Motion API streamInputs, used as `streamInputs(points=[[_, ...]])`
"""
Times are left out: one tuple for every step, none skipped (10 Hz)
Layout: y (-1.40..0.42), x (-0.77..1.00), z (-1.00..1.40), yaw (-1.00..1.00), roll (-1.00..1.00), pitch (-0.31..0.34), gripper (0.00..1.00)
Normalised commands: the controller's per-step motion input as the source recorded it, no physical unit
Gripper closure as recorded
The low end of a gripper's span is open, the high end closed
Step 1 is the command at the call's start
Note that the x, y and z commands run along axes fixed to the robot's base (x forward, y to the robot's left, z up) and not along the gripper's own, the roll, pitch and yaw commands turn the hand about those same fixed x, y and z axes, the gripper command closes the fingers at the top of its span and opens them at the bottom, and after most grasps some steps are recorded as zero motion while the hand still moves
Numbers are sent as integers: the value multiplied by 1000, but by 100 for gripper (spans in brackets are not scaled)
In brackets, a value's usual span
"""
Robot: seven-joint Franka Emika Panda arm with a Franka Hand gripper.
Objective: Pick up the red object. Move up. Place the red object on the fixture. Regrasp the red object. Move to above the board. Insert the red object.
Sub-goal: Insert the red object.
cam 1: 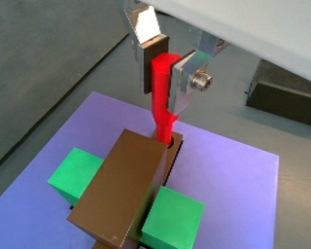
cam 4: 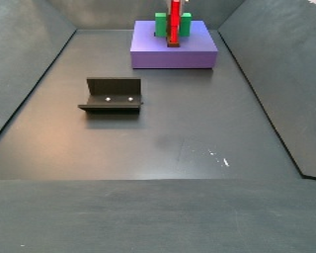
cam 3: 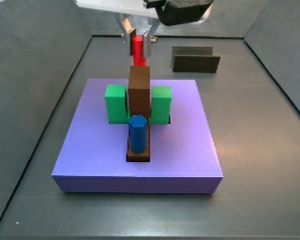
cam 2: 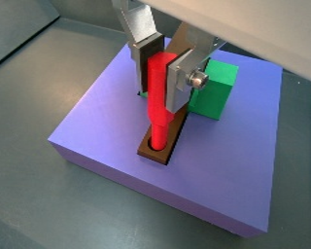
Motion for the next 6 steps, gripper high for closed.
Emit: streamInputs(points=[[80, 97, -354, 0, 83, 9, 100], [54, 63, -449, 0, 47, 0, 100], [26, 0, -629, -31, -77, -43, 100], [20, 0, -643, -14, -56, -56, 100], [17, 63, -620, 0, 0, -31, 100], [37, 80, -546, 0, 1, -3, 100]])
